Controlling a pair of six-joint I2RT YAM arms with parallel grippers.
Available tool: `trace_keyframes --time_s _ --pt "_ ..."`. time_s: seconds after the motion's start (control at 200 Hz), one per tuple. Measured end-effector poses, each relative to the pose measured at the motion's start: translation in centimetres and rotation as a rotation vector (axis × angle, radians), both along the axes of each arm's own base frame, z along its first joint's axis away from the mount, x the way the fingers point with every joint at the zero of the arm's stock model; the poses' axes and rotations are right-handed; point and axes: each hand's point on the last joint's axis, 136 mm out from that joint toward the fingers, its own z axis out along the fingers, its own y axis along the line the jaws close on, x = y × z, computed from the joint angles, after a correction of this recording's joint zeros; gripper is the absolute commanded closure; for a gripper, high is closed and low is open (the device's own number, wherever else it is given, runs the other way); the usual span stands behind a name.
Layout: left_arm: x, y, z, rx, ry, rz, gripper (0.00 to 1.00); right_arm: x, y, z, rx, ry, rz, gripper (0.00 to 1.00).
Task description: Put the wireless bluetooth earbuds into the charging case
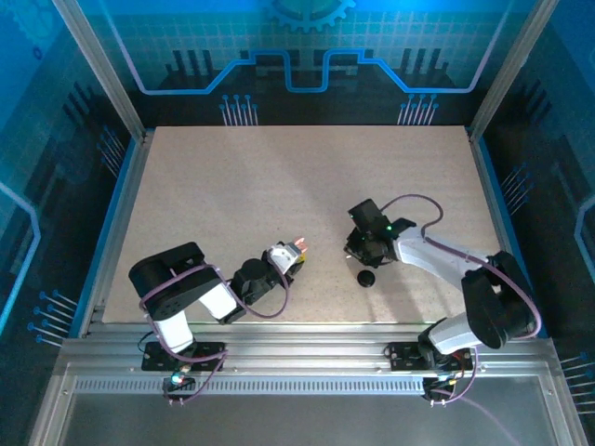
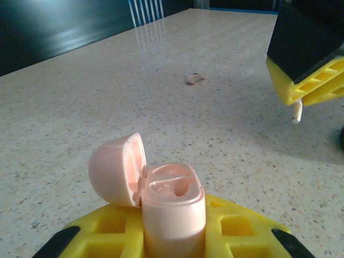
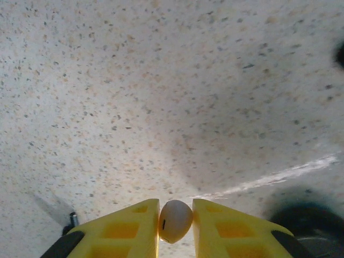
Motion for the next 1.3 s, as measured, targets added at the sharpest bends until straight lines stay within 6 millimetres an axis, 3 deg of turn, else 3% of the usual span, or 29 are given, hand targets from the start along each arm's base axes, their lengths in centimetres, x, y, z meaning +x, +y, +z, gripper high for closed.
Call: trace_keyframes --time_s 0.2,0.48,0.675,0.981,1.301 --pt "-0.6 -1.3 -0.2 0.002 0.003 -0.08 0.8 -1.0 -0.8 -0.1 -0.031 -0.124 0.101 0.77" --pt "-1.3 -2.4 0.1 0.002 -0.011 -0.155 0.8 0.5 0.5 5.2 -0.007 -0.409 0.248 0.77" --pt "-1.6 -2.7 0.2 -0.002 -0.008 -0.179 0.8 0.6 2.0 7.4 0.008 -0.521 0.372 0.76" --pt "-1.5 -3.5 0.9 -0.022 -0.021 -0.204 0.8 -0.7 4.8 9.7 0.021 -0.646 0.542 0.76" --pt "-1.5 -4.3 2.3 -0.058 -0.042 -0.224 0.8 -1.4 6.0 10.3 0.007 -0.704 0.608 0.75"
